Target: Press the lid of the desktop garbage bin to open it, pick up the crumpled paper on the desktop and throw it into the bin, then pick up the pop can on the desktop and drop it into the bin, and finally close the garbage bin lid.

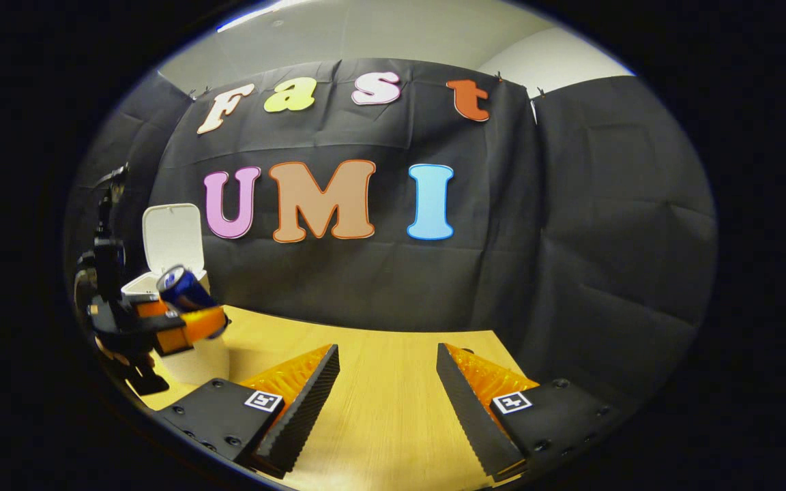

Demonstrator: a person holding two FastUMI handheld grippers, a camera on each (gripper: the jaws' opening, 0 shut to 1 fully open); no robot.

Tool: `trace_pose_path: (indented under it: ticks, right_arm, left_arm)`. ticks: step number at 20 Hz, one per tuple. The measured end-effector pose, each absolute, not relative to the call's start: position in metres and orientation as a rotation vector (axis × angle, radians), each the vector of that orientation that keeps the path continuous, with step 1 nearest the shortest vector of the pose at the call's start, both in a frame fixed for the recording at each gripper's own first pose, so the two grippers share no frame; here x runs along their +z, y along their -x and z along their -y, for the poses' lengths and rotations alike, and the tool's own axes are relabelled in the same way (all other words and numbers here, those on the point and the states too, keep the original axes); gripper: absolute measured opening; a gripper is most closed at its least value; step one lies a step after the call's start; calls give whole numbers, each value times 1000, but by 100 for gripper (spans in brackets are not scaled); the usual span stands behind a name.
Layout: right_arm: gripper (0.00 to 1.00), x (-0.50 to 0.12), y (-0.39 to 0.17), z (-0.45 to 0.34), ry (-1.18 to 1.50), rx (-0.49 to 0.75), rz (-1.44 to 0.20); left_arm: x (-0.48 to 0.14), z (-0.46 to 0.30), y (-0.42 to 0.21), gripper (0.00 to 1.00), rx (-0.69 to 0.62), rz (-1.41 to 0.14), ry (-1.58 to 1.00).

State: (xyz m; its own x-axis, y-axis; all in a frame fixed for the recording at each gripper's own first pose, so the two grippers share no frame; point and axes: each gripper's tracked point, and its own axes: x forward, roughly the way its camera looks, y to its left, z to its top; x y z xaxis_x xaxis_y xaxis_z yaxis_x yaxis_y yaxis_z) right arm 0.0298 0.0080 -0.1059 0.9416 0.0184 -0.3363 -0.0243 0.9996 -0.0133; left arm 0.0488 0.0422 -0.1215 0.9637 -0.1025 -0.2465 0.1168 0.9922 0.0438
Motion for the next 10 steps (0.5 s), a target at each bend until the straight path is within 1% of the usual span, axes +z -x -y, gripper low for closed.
trace_pose_path:
  ticks: [5, 10]
  right_arm:
    - [96, -110, -38, -6, 1, 75, -317]
    - [96, -106, -42, -7, -15, 68, -294]
  left_arm:
    - [-53, -58, -71, 78, -33, -97, -119]
    - [-13, -106, -87, 77, 80, -37, -160]
